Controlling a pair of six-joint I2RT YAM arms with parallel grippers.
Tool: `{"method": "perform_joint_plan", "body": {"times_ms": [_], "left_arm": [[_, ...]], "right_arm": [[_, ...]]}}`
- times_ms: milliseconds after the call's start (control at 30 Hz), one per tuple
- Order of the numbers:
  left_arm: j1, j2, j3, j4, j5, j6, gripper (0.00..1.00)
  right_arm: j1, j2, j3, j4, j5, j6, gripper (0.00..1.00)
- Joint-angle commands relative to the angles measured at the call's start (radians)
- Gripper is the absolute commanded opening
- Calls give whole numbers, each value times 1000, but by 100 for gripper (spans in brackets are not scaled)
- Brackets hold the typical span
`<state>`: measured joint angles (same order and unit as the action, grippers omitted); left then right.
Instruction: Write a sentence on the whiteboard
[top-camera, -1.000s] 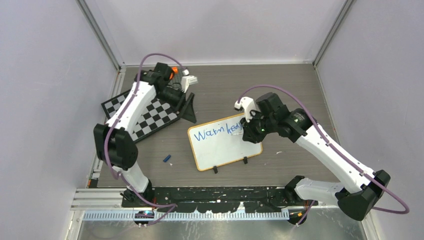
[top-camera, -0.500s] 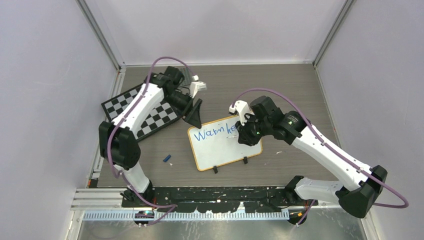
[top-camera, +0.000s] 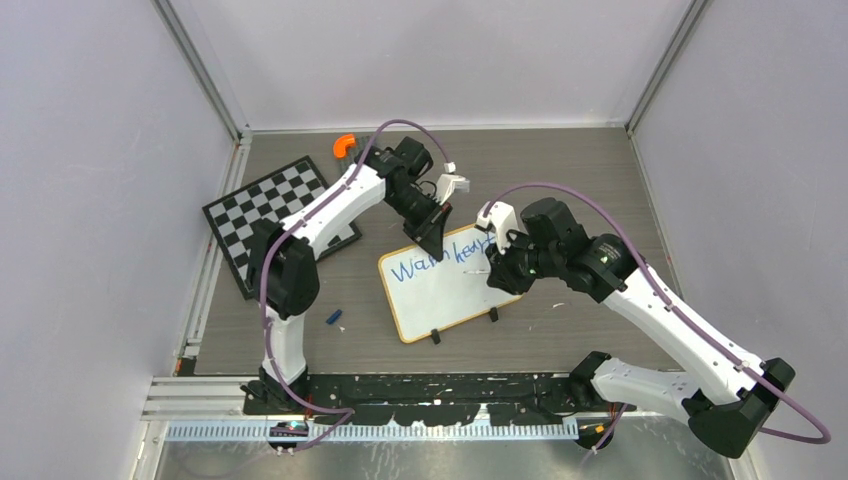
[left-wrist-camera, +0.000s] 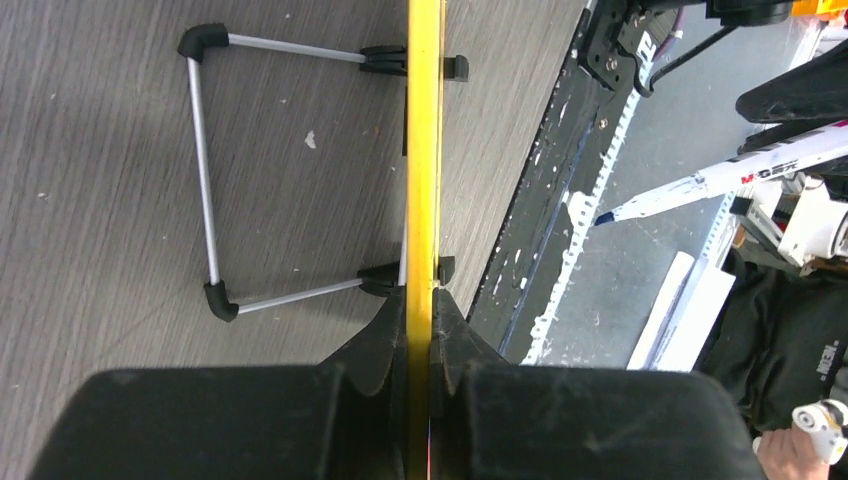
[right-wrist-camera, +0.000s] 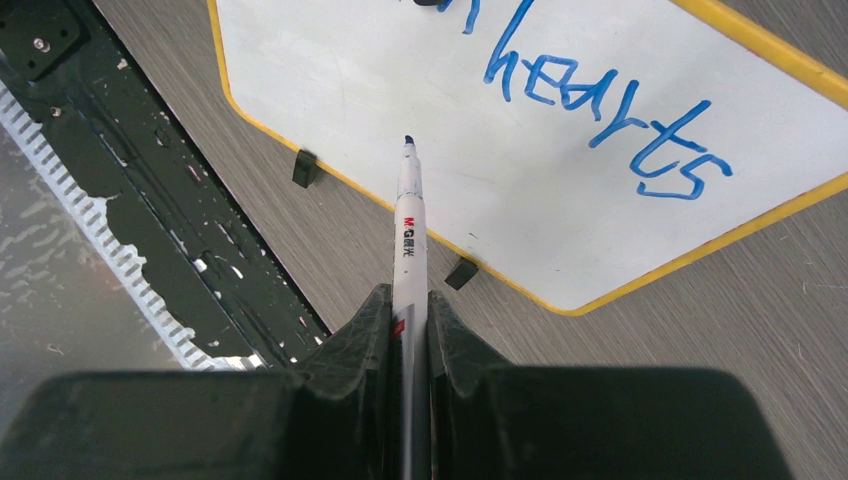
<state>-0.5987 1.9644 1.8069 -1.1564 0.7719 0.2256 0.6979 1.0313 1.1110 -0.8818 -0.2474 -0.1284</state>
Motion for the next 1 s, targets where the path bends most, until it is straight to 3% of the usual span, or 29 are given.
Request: {"method": "perform_joint_plan", "body": {"times_ms": [0,167,433,700,800,967], "left_arm": [[11,-58,-29,131,-124,-60,0],[26,-87,-56,177,-202,-79,0],[59,-135,-118,196,-278,43,0],[114,-100,-51,130,-231,104,0],[114,-70,-6,70,-180,86,16],[158,-104,25,-21,-84,104,50]], "right_arm": [[-4,-21,-24,49,19,8,0],[-3,-6,-35,60,-1,9,0],[-4,-5,-42,57,-2,3,0],[-3,16,-42,89,-15,8,0],[-3,40,-39,122,-20,17,0],[5,78,-36,182,-40,21,0]]}}
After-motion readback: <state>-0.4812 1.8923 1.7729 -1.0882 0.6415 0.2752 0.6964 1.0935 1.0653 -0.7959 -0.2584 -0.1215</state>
